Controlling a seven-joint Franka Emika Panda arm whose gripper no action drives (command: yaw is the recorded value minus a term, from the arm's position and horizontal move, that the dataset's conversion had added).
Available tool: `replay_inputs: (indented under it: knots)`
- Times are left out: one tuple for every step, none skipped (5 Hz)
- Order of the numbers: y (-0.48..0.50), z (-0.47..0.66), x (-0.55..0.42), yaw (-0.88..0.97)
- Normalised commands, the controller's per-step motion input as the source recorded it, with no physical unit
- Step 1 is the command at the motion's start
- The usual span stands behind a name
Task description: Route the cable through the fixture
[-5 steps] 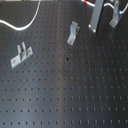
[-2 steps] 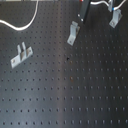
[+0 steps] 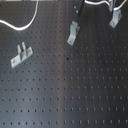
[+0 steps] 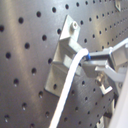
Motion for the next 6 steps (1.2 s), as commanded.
replay_inputs:
  knots:
    - [0.299,-0.10,-0.272,0.60]
    - [0.356,-0.14,-0.368,0.39]
    - [0.433,-0.29,-0.332,0.37]
    - [0.497,-0.28,-0.283,0.41]
    - [0.345,-0.14,-0.181,0.29]
    - [-0.023,0.00,-0.003,0.00]
